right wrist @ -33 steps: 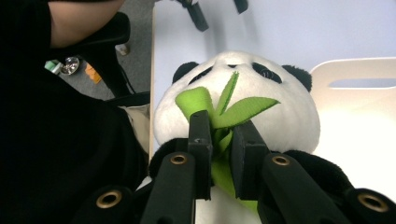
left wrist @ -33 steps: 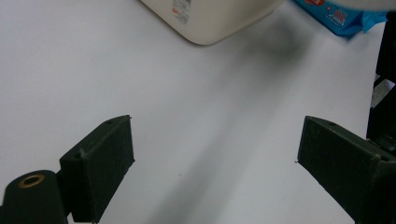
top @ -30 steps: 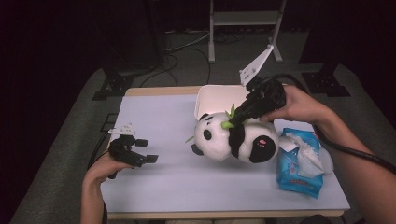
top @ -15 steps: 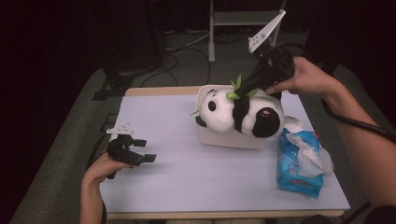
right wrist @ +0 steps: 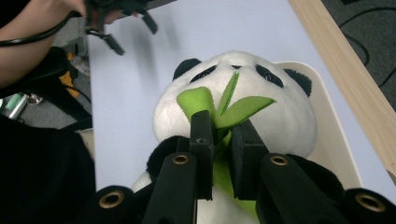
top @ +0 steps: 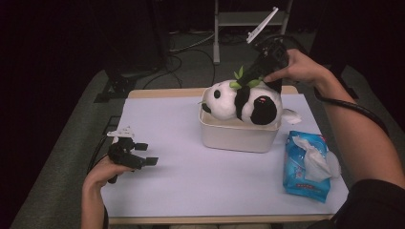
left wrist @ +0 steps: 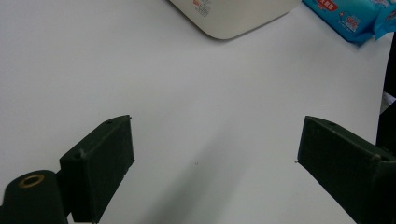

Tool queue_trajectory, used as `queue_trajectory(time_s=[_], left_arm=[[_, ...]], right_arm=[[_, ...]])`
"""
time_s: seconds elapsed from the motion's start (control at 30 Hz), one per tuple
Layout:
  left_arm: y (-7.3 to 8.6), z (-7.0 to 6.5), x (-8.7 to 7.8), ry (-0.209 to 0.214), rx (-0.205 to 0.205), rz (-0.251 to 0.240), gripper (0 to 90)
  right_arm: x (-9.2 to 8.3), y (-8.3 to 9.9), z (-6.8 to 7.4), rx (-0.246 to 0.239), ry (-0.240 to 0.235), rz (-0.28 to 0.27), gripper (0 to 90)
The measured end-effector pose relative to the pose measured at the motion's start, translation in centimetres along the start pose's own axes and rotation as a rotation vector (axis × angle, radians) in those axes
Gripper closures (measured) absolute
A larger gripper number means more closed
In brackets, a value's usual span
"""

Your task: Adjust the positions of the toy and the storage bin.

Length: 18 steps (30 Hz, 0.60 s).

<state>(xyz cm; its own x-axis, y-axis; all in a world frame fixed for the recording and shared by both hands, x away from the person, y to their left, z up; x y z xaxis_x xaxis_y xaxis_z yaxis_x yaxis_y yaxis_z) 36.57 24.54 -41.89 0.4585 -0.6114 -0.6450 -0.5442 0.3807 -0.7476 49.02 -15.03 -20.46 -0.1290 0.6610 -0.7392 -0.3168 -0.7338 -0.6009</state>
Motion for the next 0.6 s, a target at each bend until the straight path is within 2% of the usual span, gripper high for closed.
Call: queue_trajectory(time_s=[0.17,0.3,0.33,0.6], left_arm=[[0.1,0.1,-0.1,-0.002,-0.011,-0.004,9.7],[0.2,0.2,0.0,0.000,-0.006,0.002,9.7],[0.2,0.2,0.1,0.001,-0.006,0.003,9.7],[0.1,-0.1,0.3,0.008,-0.009,0.010,9.7]], right_arm=[[1.2,0.7,-2.7,0.046,-0.002,0.000,80.8],[2.3,1.5,-4.3,0.082,-0.001,0.002,80.8],[2.5,1.6,-4.5,0.086,0.007,0.004,80.7],[5.7,2.7,-5.8,0.109,-0.031,0.023,80.6]])
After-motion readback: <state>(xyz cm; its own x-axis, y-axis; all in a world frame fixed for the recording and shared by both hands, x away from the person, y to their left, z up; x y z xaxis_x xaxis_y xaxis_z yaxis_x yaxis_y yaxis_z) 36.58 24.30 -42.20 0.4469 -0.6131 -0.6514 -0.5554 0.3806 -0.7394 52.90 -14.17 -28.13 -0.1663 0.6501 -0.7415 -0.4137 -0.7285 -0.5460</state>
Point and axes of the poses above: each handheld gripper's, and its own axes: x roughly forward along the jaws, y roughly out of its underside, z roughly to its left, the point moved 4 cm from there along x, roughly forward along the jaws, and after that the axes turned 10 degrees about -y, right-handed, at the moved point
